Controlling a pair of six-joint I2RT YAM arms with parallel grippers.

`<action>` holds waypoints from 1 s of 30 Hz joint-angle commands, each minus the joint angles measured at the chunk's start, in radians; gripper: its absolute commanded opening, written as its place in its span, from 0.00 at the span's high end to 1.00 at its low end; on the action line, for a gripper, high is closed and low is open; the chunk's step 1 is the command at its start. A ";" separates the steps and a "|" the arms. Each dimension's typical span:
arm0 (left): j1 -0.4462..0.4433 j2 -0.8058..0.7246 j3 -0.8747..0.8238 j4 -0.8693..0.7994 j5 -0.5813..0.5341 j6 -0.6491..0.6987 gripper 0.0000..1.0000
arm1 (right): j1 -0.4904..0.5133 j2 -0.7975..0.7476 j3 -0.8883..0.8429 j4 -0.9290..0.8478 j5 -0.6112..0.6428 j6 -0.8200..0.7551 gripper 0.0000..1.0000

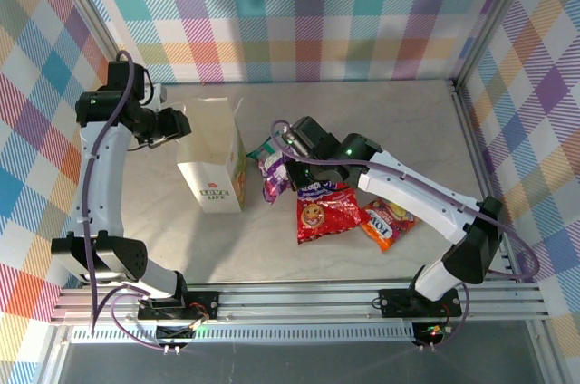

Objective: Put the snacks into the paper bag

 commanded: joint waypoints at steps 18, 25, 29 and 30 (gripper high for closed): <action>0.027 0.059 0.132 0.046 0.027 -0.047 0.68 | 0.006 -0.070 0.235 -0.036 0.082 -0.114 1.00; 0.056 0.055 0.092 0.080 0.055 -0.067 0.81 | 0.007 -0.049 0.335 -0.039 0.078 -0.142 1.00; 0.084 0.034 0.063 0.104 0.086 -0.079 0.81 | 0.007 -0.037 0.383 -0.046 0.078 -0.153 1.00; 0.090 0.029 0.056 0.108 0.094 -0.080 0.81 | 0.007 -0.034 0.396 -0.047 0.075 -0.154 1.00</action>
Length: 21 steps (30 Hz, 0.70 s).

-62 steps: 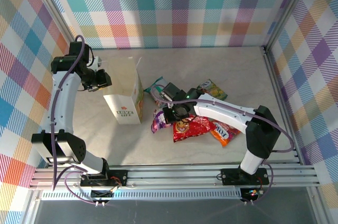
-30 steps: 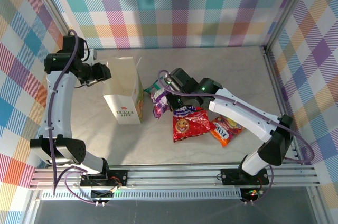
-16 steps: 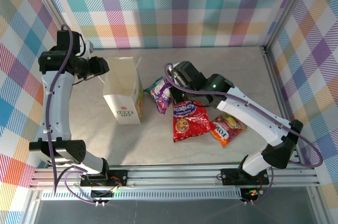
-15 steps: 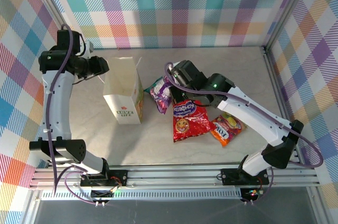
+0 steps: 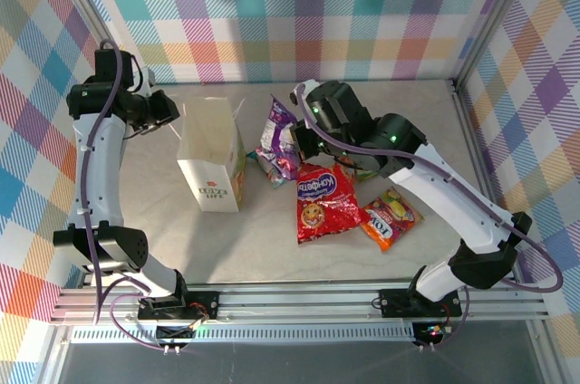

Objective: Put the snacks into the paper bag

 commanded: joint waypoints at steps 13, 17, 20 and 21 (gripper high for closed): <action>0.049 -0.073 -0.106 0.052 0.080 -0.023 0.79 | 0.025 0.064 0.230 0.032 -0.078 -0.039 1.00; 0.055 -0.086 -0.128 0.059 0.092 -0.026 0.79 | 0.049 0.091 0.295 0.037 -0.086 -0.055 1.00; 0.061 -0.095 -0.145 0.067 0.100 -0.027 0.79 | 0.065 0.116 0.339 0.047 -0.096 -0.067 1.00; 0.064 -0.099 -0.151 0.069 0.105 -0.028 0.79 | 0.071 0.127 0.357 0.050 -0.102 -0.073 1.00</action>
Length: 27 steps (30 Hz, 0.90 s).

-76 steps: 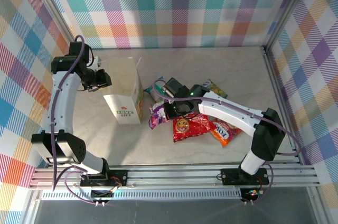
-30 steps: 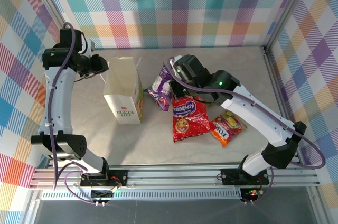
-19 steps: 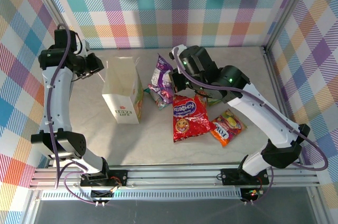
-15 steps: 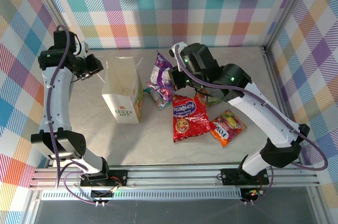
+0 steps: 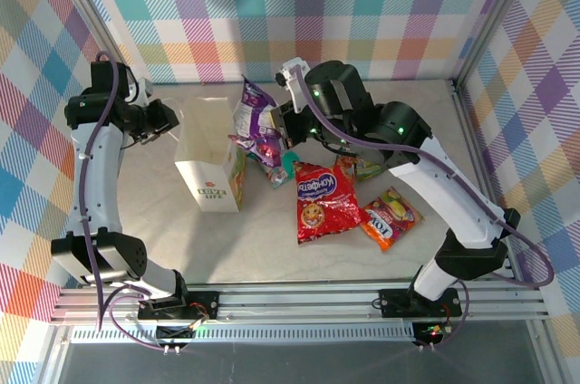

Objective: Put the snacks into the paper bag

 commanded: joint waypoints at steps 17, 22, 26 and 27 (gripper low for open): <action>0.036 -0.058 -0.079 0.050 0.073 -0.046 0.79 | 0.043 0.167 0.220 0.211 -0.095 -0.068 1.00; 0.035 -0.066 -0.093 0.054 0.071 -0.055 0.78 | 0.043 0.222 0.275 0.248 -0.147 -0.069 1.00; 0.036 -0.066 -0.098 0.052 0.076 -0.057 0.78 | 0.044 0.264 0.307 0.275 -0.164 -0.072 1.00; 0.038 -0.067 -0.097 0.050 0.076 -0.057 0.78 | 0.043 0.271 0.307 0.288 -0.165 -0.075 1.00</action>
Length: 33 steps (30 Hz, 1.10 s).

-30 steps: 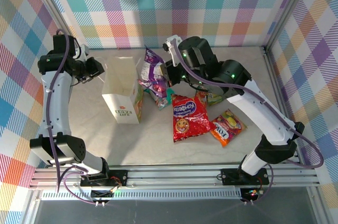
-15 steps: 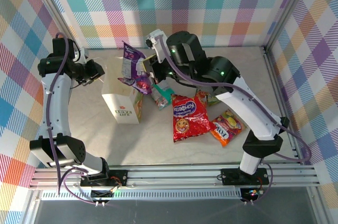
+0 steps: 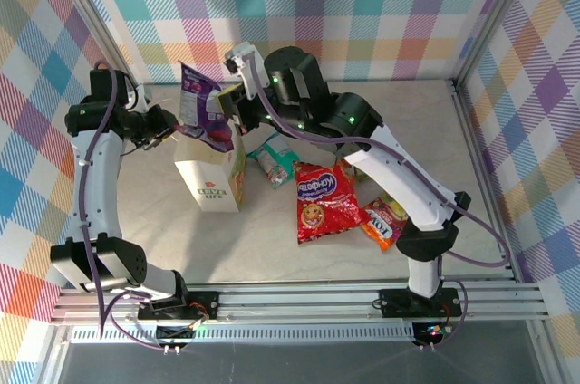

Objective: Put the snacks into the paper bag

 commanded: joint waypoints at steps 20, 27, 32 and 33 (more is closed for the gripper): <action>0.037 -0.078 -0.036 -0.046 0.017 -0.004 0.78 | -0.049 0.136 0.071 0.225 -0.103 0.039 1.00; 0.042 -0.075 -0.041 -0.053 0.001 -0.007 0.78 | -0.076 0.177 0.082 0.224 -0.131 0.062 1.00; 0.057 -0.075 -0.034 -0.062 0.008 -0.012 0.78 | -0.103 0.221 0.105 0.211 -0.171 0.083 1.00; 0.060 -0.075 -0.028 -0.068 0.005 -0.010 0.78 | -0.106 0.230 0.114 0.207 -0.176 0.083 1.00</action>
